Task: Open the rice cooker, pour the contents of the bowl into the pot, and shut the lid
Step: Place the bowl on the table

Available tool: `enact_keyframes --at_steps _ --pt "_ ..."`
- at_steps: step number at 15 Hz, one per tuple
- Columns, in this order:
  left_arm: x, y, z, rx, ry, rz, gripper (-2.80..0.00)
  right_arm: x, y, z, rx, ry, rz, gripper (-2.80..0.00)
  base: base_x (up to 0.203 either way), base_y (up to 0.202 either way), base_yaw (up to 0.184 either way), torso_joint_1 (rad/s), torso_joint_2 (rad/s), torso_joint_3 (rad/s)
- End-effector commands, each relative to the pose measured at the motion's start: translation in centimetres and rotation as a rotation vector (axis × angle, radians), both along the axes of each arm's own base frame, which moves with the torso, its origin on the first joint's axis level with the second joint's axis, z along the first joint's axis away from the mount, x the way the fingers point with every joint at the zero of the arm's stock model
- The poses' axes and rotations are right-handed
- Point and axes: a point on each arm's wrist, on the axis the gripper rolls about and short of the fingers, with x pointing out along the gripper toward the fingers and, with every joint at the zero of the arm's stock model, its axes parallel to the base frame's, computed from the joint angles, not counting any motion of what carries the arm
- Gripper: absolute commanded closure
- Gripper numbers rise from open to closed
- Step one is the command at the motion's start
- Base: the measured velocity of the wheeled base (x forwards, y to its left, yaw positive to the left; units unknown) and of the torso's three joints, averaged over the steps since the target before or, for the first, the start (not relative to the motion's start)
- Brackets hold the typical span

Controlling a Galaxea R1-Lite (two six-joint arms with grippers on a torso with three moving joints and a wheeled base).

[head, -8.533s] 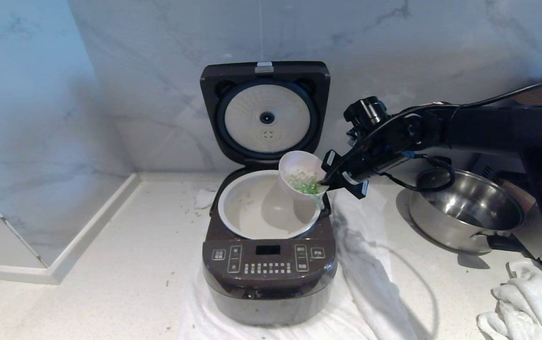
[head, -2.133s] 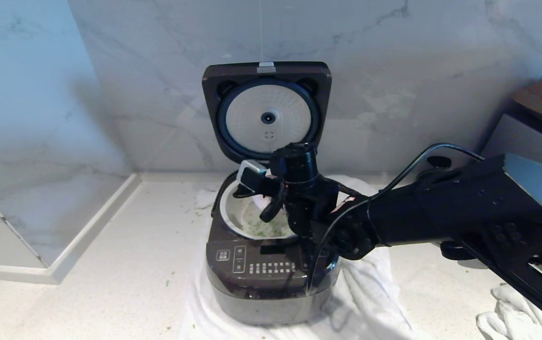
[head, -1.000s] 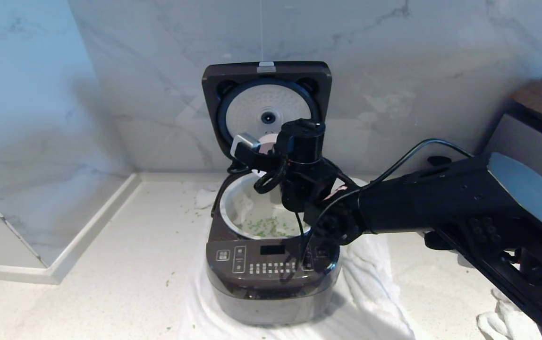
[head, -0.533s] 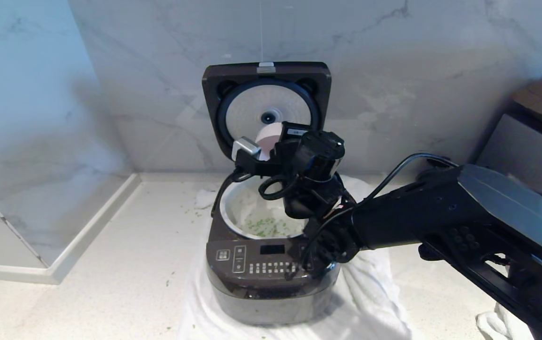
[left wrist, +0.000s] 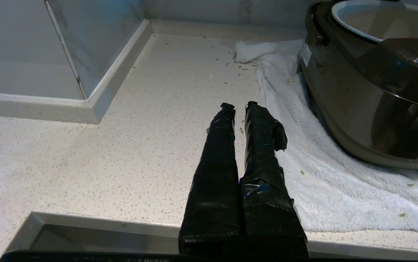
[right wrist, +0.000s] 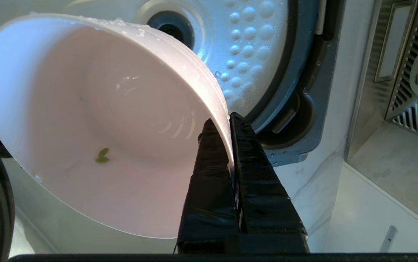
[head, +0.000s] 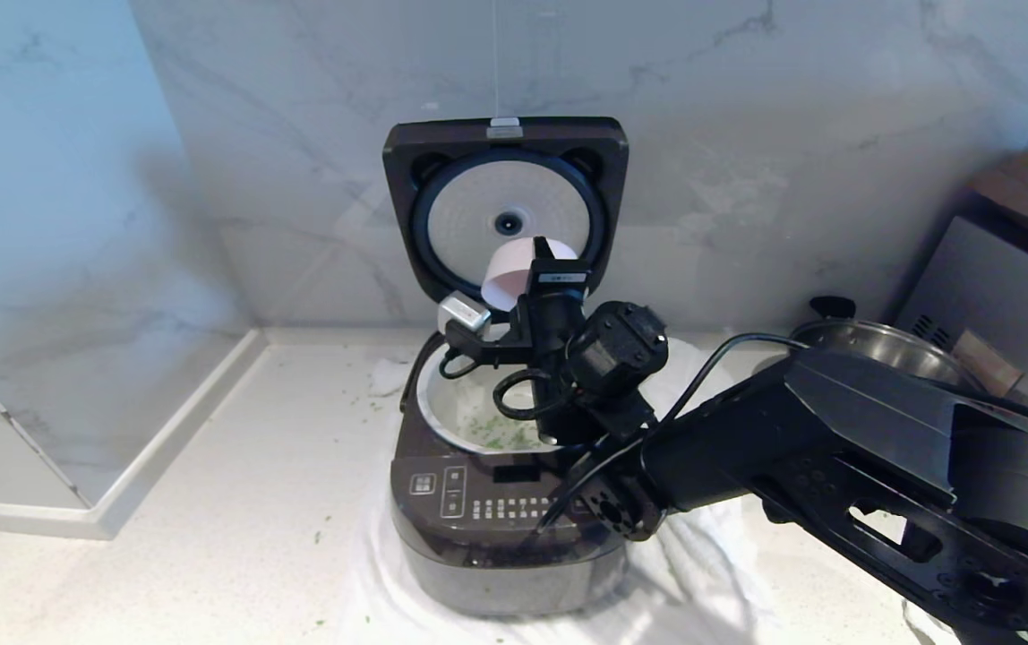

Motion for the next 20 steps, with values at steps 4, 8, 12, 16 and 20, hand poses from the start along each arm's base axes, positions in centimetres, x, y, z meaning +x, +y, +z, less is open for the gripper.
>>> enact_keyframes --at_steps 4,8,12,16,20 --pt "0.0 0.0 0.0 0.000 0.002 0.000 0.00 -0.5 -0.1 3.6 0.100 -0.079 0.000 0.00 0.000 0.000 0.000 0.000 0.00 0.000" --pt "0.0 0.0 0.0 0.000 0.002 0.000 0.00 -2.2 -1.8 9.1 0.276 -0.081 0.049 0.00 0.000 0.000 0.000 0.000 0.00 0.000" --pt "0.0 0.0 0.0 0.000 0.002 0.000 0.00 -5.3 -3.6 13.7 0.440 -0.037 0.146 0.00 0.000 0.000 0.000 0.000 0.00 0.000" --pt "0.0 0.0 0.0 0.000 0.002 -0.001 0.00 -10.7 -3.8 15.7 0.544 0.034 0.303 0.00 0.000 0.000 0.000 0.000 0.00 0.000" --pt "0.0 0.0 0.0 0.000 0.002 0.000 0.00 -13.1 -5.4 16.2 0.637 0.214 0.384 0.00 0.000 0.000 0.000 0.000 0.00 0.000"
